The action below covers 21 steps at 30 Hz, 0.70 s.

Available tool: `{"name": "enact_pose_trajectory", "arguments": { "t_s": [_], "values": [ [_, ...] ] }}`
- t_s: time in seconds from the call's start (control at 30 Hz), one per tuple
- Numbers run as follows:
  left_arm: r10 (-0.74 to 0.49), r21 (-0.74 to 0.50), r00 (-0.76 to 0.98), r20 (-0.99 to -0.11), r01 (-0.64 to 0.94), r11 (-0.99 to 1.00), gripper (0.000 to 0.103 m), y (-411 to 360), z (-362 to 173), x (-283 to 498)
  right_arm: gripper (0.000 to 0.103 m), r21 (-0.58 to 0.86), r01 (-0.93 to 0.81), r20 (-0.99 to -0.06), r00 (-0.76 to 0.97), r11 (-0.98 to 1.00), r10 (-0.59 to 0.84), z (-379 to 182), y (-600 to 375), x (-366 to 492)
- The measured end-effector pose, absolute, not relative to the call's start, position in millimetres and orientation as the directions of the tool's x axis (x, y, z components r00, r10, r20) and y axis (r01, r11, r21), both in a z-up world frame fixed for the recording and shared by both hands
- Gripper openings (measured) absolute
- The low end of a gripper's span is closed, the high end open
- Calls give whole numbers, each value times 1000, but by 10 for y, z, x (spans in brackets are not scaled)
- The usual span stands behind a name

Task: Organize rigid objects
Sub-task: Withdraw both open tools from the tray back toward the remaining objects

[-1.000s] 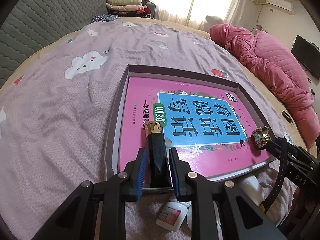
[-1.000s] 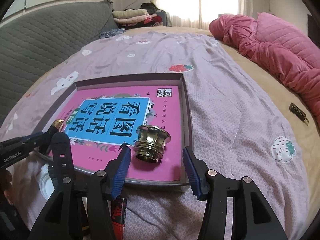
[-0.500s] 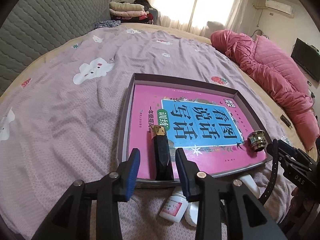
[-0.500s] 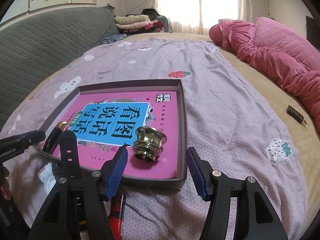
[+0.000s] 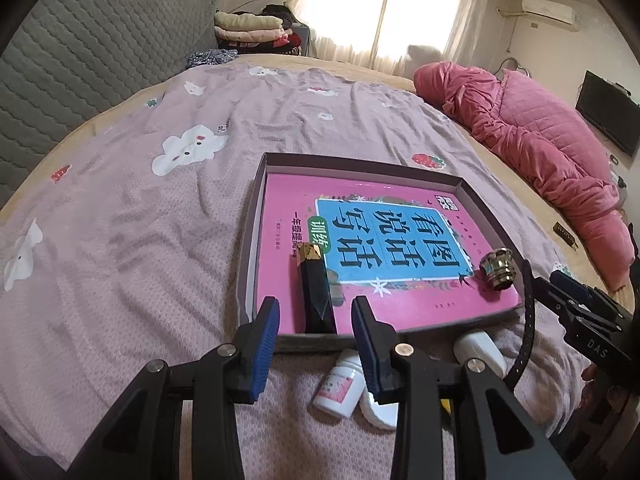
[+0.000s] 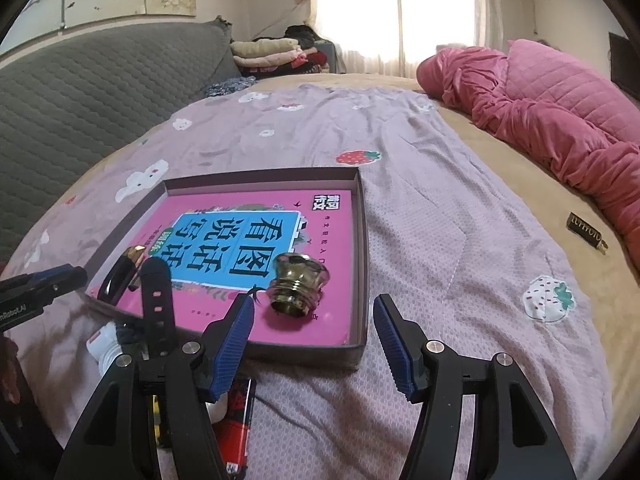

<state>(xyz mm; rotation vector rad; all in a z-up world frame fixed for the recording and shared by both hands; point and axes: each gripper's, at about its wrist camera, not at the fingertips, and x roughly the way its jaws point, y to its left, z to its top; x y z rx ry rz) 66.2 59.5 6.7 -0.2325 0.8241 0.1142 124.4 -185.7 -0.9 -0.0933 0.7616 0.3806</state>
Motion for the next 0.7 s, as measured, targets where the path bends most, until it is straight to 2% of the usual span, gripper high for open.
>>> {"name": "enact_pose_trajectory", "arguments": {
  "t_s": [0.7],
  "values": [
    [6, -118, 697, -717, -130, 985, 38, 361, 220, 382, 70, 18, -409, -665, 677, 912, 317, 157, -1841, 873]
  ]
}}
